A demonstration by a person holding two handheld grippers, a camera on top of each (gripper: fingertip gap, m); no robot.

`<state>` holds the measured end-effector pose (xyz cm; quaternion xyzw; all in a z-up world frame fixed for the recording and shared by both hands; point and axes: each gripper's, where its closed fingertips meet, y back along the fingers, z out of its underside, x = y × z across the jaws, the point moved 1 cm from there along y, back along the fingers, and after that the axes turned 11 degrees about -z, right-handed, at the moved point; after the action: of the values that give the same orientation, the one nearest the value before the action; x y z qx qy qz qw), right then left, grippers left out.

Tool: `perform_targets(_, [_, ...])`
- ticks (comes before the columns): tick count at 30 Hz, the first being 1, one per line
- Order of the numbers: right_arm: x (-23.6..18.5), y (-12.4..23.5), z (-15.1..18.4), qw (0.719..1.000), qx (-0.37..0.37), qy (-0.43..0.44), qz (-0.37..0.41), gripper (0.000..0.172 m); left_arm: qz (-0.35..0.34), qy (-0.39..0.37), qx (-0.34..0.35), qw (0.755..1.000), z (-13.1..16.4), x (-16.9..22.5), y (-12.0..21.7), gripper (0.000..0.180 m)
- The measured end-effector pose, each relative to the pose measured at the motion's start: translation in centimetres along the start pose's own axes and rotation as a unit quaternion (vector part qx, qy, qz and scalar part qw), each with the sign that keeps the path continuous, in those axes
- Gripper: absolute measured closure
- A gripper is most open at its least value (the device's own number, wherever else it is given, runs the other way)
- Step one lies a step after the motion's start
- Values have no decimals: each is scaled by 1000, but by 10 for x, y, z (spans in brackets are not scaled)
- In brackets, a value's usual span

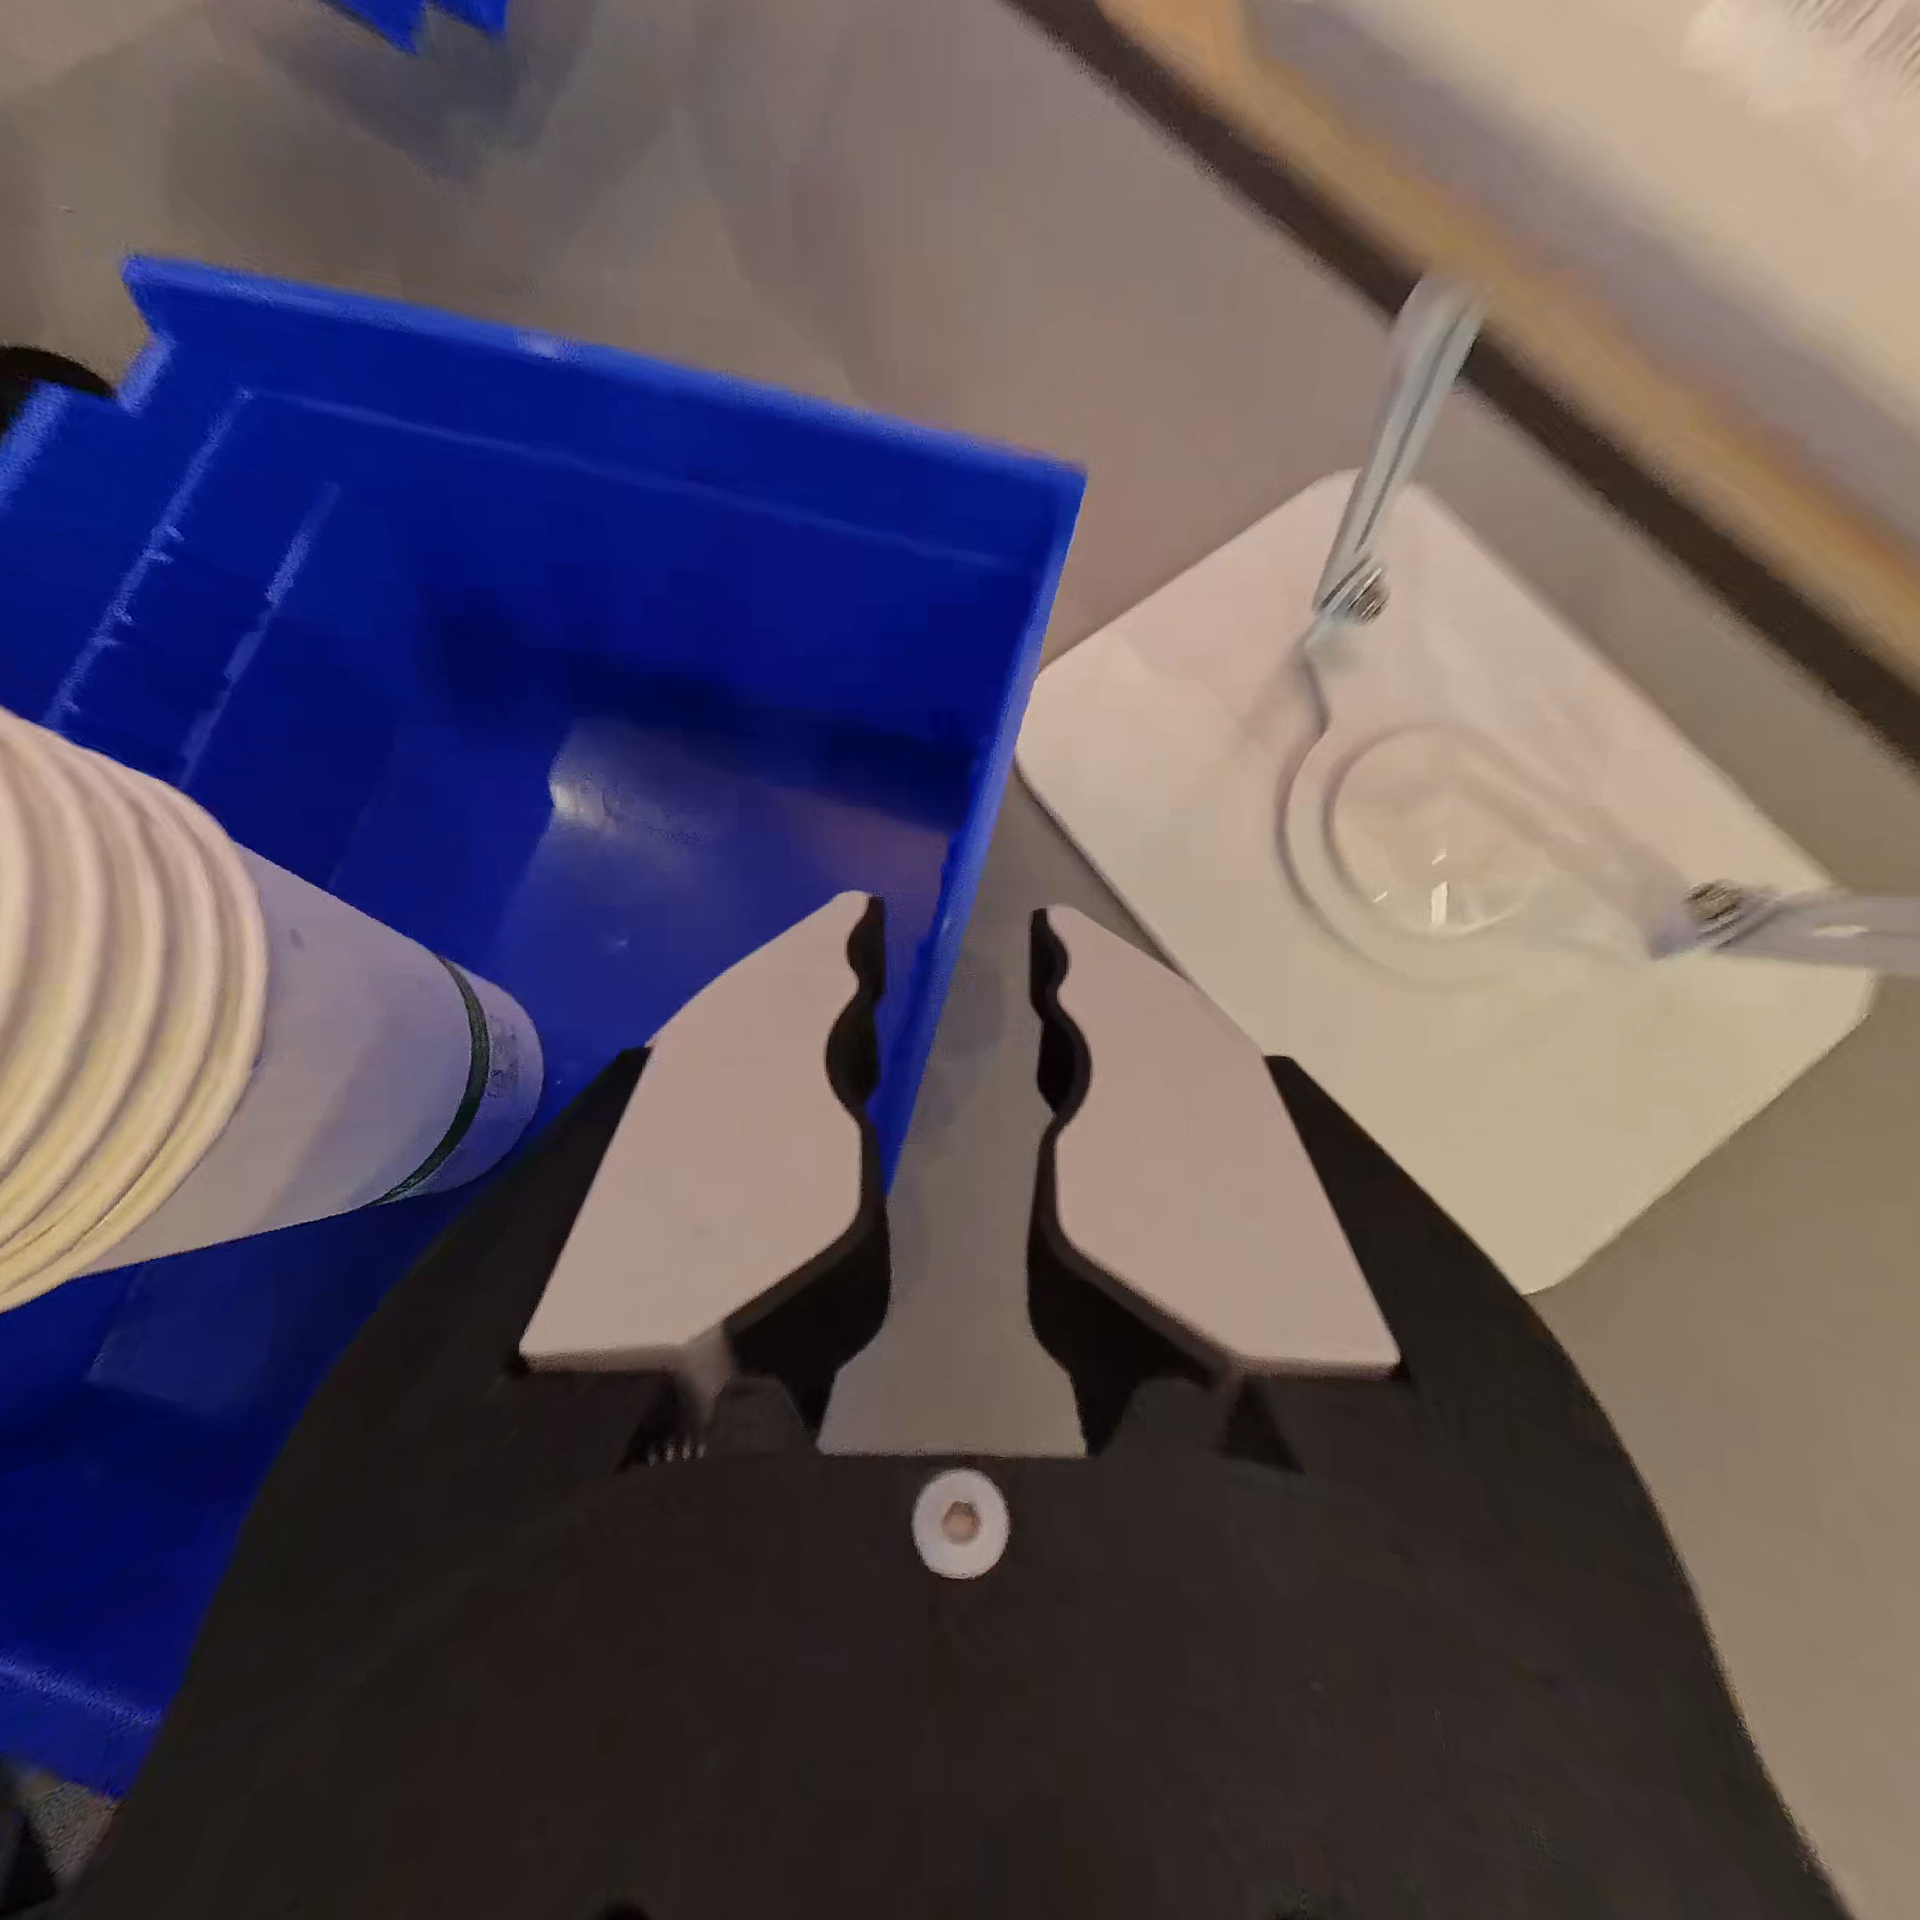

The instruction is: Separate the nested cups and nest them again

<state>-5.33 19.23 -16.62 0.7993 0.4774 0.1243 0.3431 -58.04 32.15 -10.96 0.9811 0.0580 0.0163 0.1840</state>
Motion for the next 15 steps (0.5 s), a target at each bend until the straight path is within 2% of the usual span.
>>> perform_targets(1, [-1, 10, -6, 1000, 11, 27, 4, 139, 1, 3, 3, 1000, -1, -1, 1, 174])
perform_targets(3, [-13, 33, -12, 994, 18, 102, -13, 136, 3, 8, 11, 1000, -5, -1, 3, 174])
perform_targets(6, [-59, 64, 1, 969, 7, 226, -100, 133, 3, 9, 19, 1000, -10, 0, 6, 174])
perform_targets(10, [-118, 88, 44, 929, -50, 297, -215, 125, -1, 6, 20, 1000, -13, 1, 10, 174])
perform_targets(15, [-136, 77, 113, 883, -184, 354, -245, 122, -9, 3, 17, 1000, -13, 0, 13, 174])
